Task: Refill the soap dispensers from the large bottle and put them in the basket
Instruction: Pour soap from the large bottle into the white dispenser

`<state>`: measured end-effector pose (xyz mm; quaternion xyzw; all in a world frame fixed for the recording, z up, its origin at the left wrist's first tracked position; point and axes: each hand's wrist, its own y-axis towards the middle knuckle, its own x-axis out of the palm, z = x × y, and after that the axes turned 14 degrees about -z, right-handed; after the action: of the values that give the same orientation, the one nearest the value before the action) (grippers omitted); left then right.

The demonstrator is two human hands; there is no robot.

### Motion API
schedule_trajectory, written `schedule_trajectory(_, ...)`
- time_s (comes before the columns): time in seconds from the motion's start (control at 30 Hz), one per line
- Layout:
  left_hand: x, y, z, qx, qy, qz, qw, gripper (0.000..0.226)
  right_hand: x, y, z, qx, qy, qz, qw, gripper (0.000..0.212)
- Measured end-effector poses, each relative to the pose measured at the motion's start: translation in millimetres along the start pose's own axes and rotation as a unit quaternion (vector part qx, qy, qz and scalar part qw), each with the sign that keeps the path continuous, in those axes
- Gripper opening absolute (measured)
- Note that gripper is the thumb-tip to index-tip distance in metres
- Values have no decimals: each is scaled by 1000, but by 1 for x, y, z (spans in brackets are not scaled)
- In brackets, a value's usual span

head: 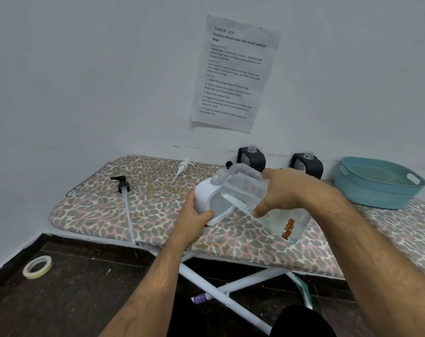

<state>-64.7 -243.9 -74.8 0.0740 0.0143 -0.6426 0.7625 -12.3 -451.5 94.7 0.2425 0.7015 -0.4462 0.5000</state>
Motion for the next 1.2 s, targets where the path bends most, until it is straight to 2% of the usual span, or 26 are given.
schedule_trajectory(0.6,1,-2,2,-6,11,1,1000,74,-1,-1,-1,2,0,-5,1000,91)
schedule_trajectory(1.0,0,-1,1,6,8,0,1000,65,0,0,0,4,0,-6,1000,91)
schedule_trajectory(1.2,0,-1,1,-2,3,0,1000,73,-1,-2,-1,2,2,-5,1000,90)
